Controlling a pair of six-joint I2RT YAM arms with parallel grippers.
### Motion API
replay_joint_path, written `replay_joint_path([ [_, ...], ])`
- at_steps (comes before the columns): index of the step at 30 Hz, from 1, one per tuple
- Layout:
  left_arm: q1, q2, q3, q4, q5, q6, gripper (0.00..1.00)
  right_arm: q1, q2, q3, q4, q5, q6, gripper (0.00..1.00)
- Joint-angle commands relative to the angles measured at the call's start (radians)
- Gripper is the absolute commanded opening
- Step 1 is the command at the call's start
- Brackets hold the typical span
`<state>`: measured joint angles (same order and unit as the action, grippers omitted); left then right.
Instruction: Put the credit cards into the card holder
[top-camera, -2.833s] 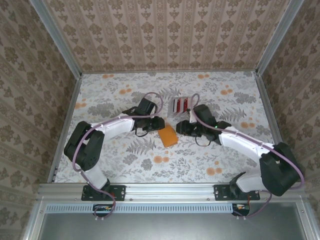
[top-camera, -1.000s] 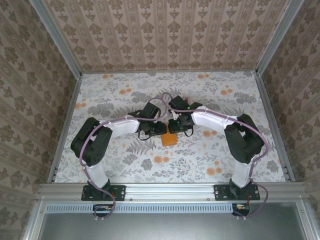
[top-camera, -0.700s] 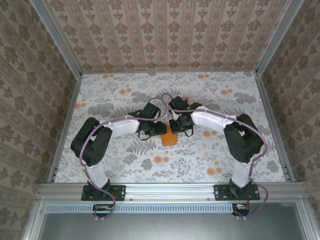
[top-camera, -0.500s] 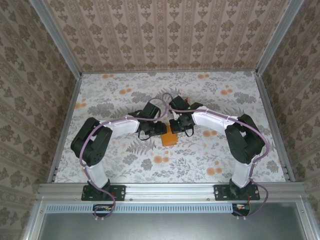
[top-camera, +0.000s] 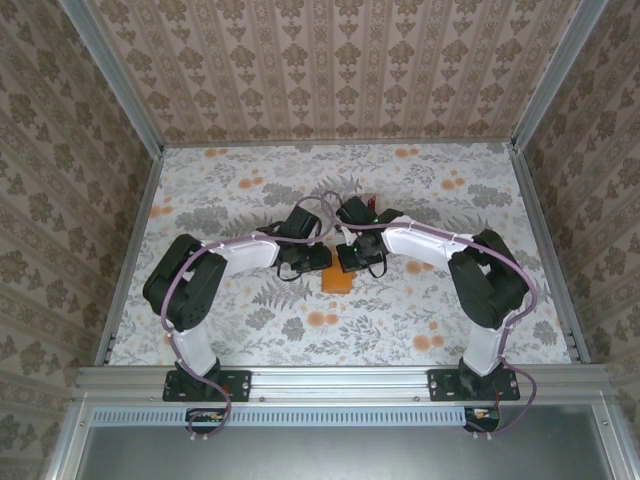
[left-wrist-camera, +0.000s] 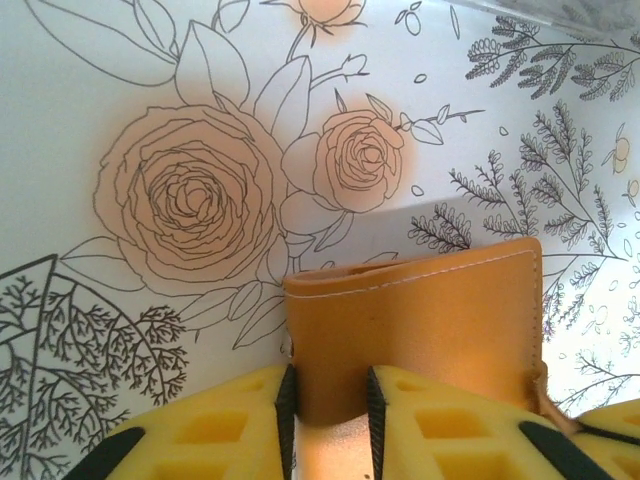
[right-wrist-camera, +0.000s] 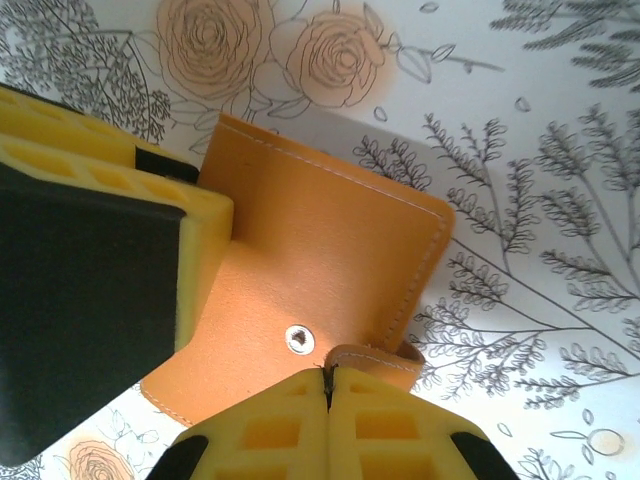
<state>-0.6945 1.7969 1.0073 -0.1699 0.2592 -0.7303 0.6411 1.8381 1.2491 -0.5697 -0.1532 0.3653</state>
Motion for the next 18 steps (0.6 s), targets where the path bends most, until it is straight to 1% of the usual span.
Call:
replay_joint_path([
  [1,-0.020,0.021,-0.024,0.034,0.031,-0.017,0.22,0.012,0.036,0.017,0.027,-0.053,-0.016,0.00],
  [6,-0.025,0.019,-0.035,0.046,0.029,-0.025,0.21,0.014,0.054,0.016,0.065,-0.074,-0.009,0.00],
  [15,-0.024,0.016,-0.037,0.040,0.025,-0.022,0.21,0.014,0.065,0.018,0.039,0.003,-0.018,0.00],
  [18,-0.025,0.018,-0.033,0.038,0.024,-0.021,0.21,0.014,0.063,0.022,-0.002,0.021,-0.025,0.00],
])
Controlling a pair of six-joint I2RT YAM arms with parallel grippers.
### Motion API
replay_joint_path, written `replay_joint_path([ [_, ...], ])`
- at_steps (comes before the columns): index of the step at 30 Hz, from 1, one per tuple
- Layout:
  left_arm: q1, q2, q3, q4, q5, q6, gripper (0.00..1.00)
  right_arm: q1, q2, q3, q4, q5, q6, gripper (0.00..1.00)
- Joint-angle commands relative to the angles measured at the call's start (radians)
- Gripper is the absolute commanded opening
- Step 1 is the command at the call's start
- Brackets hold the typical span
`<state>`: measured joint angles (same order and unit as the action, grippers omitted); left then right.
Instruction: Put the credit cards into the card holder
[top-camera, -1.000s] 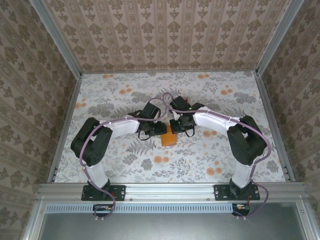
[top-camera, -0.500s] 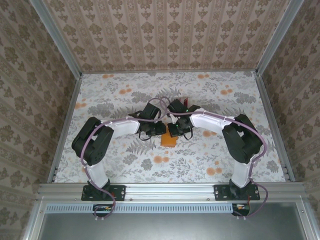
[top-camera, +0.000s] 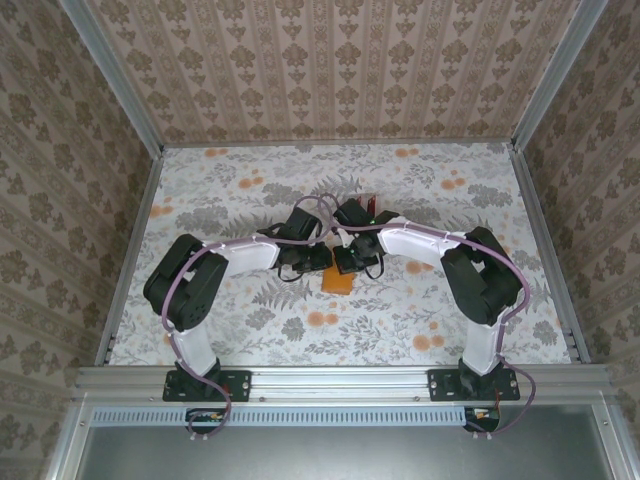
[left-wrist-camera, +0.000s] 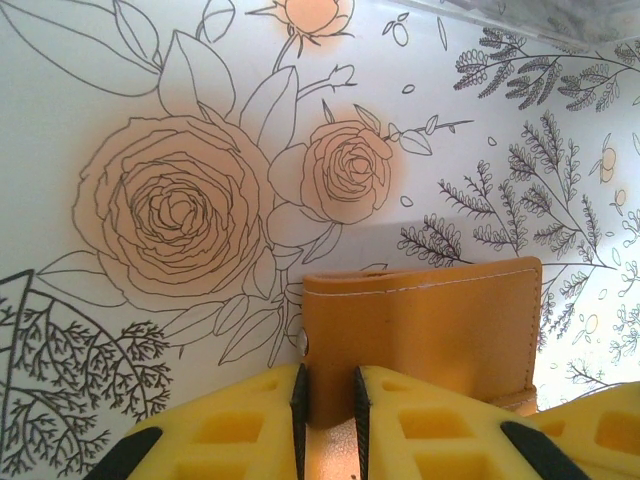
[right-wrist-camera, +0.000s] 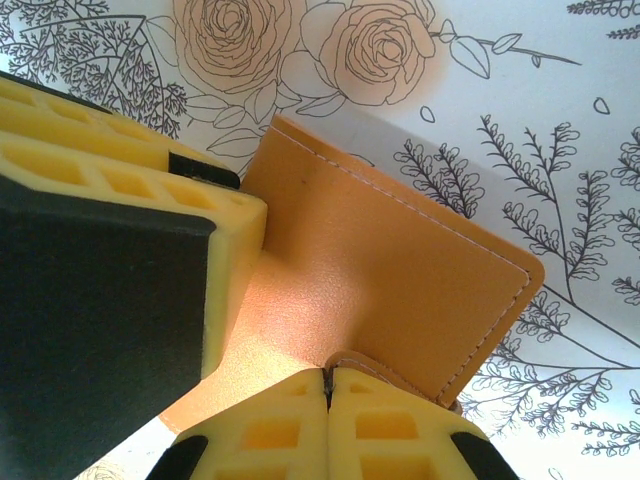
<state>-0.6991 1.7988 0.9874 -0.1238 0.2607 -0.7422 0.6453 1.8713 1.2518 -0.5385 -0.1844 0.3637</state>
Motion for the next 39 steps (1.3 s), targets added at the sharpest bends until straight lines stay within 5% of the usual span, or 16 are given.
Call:
replay_joint_path([
  [1,-0.019,0.016,-0.013,-0.008,0.022,-0.009,0.21,0.010,0.027,0.018,-0.036,0.055,-0.026,0.00],
  [9,-0.020,0.019,-0.017,-0.005,0.022,-0.013,0.21,0.022,0.056,0.012,-0.019,0.001,-0.021,0.00],
  [29,-0.019,0.020,0.001,-0.019,0.018,-0.006,0.21,0.041,0.135,-0.062,-0.063,0.132,-0.039,0.00],
  [39,-0.015,0.013,0.005,-0.030,0.013,0.001,0.22,0.045,0.100,-0.124,-0.005,0.101,-0.007,0.00],
])
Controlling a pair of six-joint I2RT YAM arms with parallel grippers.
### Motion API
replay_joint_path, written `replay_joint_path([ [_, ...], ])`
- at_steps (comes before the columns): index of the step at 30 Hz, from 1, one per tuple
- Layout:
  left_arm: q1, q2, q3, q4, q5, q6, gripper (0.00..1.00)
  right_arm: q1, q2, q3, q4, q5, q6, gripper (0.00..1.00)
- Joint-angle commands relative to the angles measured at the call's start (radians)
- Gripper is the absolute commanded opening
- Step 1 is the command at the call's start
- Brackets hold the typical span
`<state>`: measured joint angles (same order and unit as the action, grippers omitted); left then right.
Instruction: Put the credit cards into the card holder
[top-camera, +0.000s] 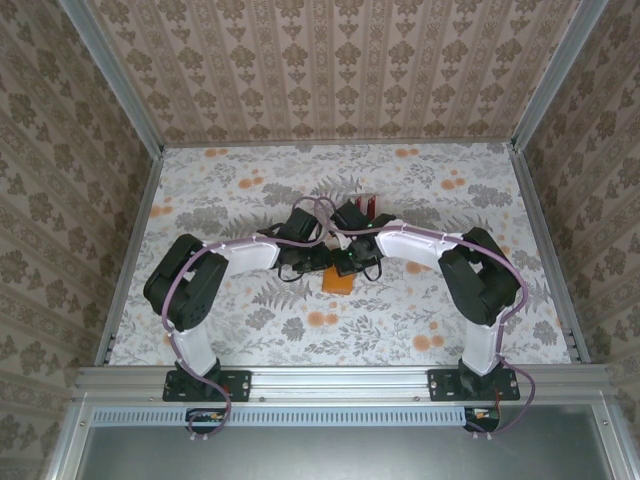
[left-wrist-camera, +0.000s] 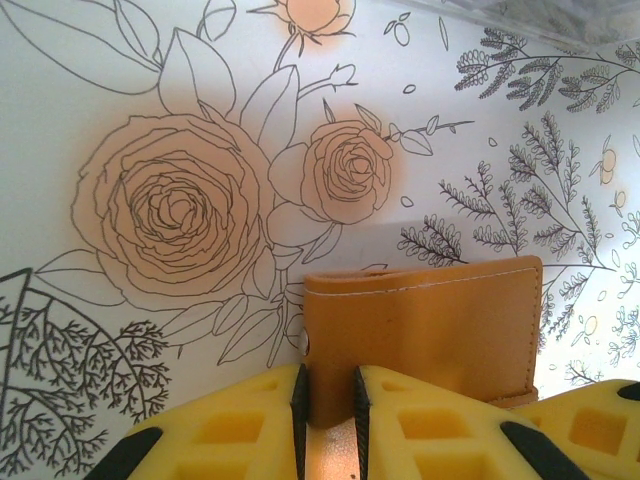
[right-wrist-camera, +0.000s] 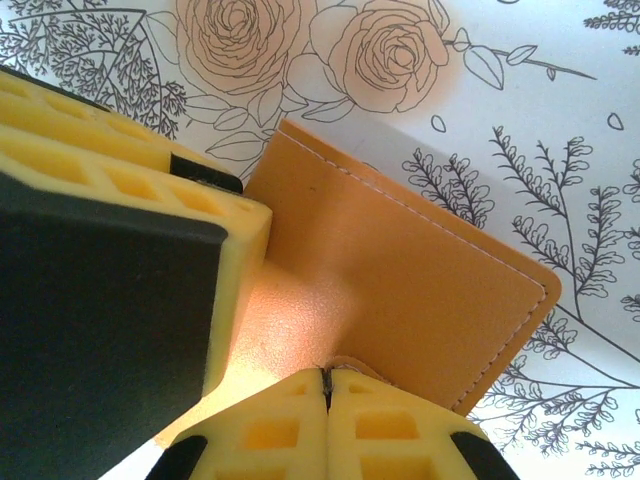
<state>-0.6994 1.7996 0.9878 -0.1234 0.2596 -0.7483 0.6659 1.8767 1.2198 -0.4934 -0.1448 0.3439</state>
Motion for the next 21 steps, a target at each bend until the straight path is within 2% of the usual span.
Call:
replay_joint_path([
  [1,-0.010,0.004,0.004,-0.031,0.013,0.010,0.23,0.024,0.078,-0.085,-0.052,0.060,0.012,0.00],
  [4,0.001,-0.044,0.003,-0.035,-0.008,0.032,0.28,0.022,0.030,-0.048,-0.066,0.068,0.006,0.01],
  [6,0.013,-0.082,0.006,-0.050,-0.028,0.054,0.34,0.016,-0.008,-0.023,-0.067,0.072,-0.002,0.08],
  [10,0.048,-0.173,-0.001,-0.068,-0.079,0.096,0.45,0.003,-0.093,0.017,-0.059,0.094,-0.028,0.13],
  [13,0.081,-0.248,-0.016,-0.077,-0.117,0.121,0.49,-0.014,-0.162,0.030,-0.049,0.128,-0.046,0.23],
  [18,0.133,-0.411,-0.056,-0.126,-0.255,0.182,0.55,-0.076,-0.318,-0.030,0.018,0.218,-0.064,0.40],
  [21,0.166,-0.545,-0.112,-0.137,-0.392,0.224,0.63,-0.131,-0.439,-0.118,0.088,0.305,-0.072,0.47],
])
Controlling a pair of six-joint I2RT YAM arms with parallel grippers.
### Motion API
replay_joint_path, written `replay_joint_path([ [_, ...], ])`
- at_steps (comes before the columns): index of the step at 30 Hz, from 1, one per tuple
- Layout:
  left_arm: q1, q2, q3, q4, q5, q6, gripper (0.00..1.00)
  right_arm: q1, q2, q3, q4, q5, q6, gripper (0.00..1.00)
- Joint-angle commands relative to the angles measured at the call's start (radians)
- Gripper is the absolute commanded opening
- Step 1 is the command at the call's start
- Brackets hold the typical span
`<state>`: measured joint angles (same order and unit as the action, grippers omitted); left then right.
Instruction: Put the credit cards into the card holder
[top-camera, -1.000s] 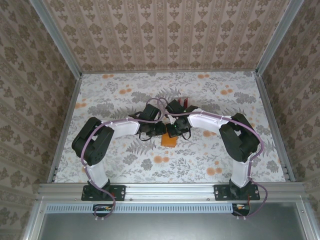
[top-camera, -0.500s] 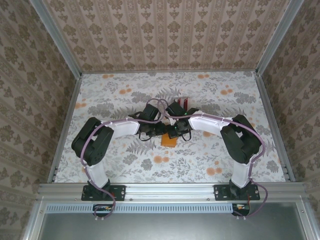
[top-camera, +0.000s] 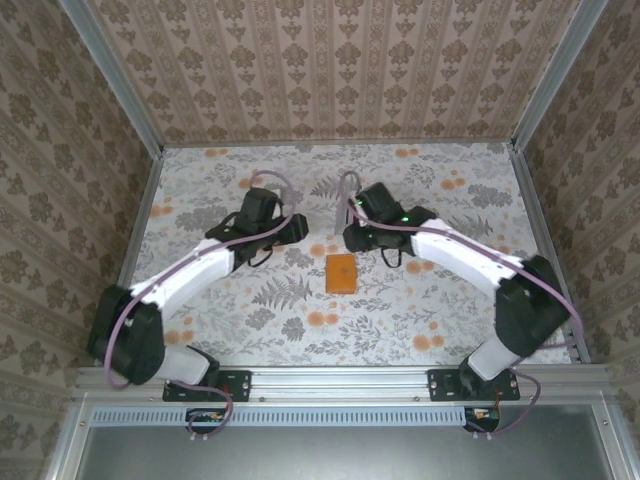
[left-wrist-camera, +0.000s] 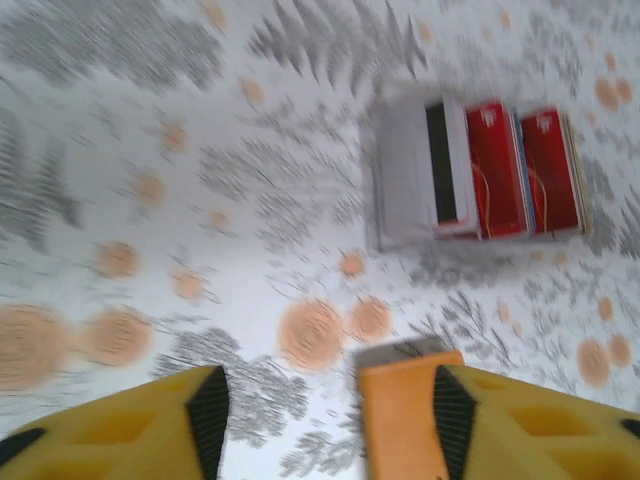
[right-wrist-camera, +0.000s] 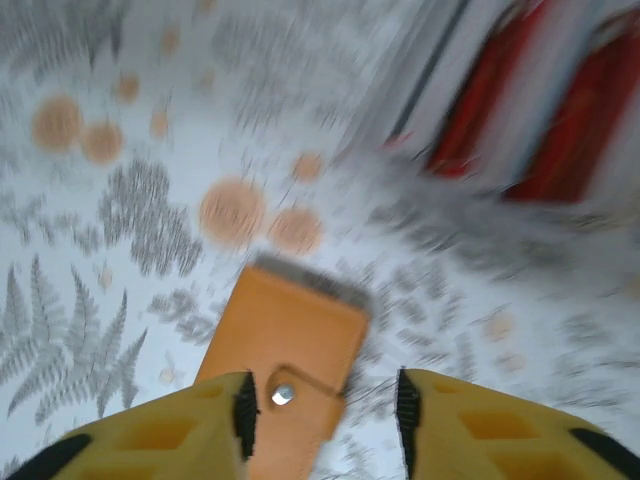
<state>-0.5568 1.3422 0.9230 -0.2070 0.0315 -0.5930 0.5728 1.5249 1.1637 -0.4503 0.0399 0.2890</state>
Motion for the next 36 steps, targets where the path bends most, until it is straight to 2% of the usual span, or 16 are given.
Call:
replay_joint_path([
  [1,0.038,-0.136,-0.070,-0.053,-0.211,0.081,0.66,-0.060,-0.125,-0.096,0.077,0.159,-0.017,0.49],
  [4,0.092,-0.257,-0.142,-0.043,-0.348,0.106,0.85,-0.136,-0.251,-0.203,0.174,0.275,-0.008,0.60],
  [6,0.160,-0.314,-0.183,-0.043,-0.400,0.114,0.90,-0.190,-0.303,-0.268,0.241,0.345,-0.007,0.71],
  [8,0.226,-0.358,-0.224,-0.041,-0.443,0.119,0.99,-0.239,-0.338,-0.331,0.317,0.413,-0.025,0.79],
  [12,0.369,-0.405,-0.303,0.007,-0.448,0.155,1.00,-0.292,-0.357,-0.477,0.565,0.541,-0.092,0.88],
  [15,0.442,-0.418,-0.402,0.162,-0.442,0.262,1.00,-0.323,-0.304,-0.575,0.791,0.649,-0.146,0.92],
  [19,0.496,-0.401,-0.535,0.422,-0.423,0.424,1.00,-0.362,-0.204,-0.623,0.910,0.682,-0.200,0.94],
  [21,0.528,-0.377,-0.591,0.541,-0.399,0.459,1.00,-0.383,-0.175,-0.685,1.034,0.643,-0.206,0.94],
  [24,0.596,-0.312,-0.641,0.680,-0.302,0.457,1.00,-0.393,-0.141,-0.774,1.243,0.547,-0.256,0.94],
  [25,0.616,-0.283,-0.652,0.725,-0.270,0.456,1.00,-0.394,-0.112,-0.790,1.291,0.523,-0.269,1.00],
  [26,0.625,-0.247,-0.662,0.780,-0.245,0.464,1.00,-0.396,-0.099,-0.797,1.323,0.513,-0.273,1.00],
  [29,0.630,-0.181,-0.660,0.872,-0.186,0.485,1.00,-0.416,-0.057,-0.811,1.388,0.443,-0.281,1.00],
  [33,0.630,-0.059,-0.653,1.043,-0.118,0.506,1.00,-0.444,-0.064,-0.807,1.358,0.364,-0.268,1.00],
  [36,0.613,0.060,-0.615,1.111,-0.051,0.548,1.00,-0.478,-0.052,-0.816,1.375,0.266,-0.259,1.00],
])
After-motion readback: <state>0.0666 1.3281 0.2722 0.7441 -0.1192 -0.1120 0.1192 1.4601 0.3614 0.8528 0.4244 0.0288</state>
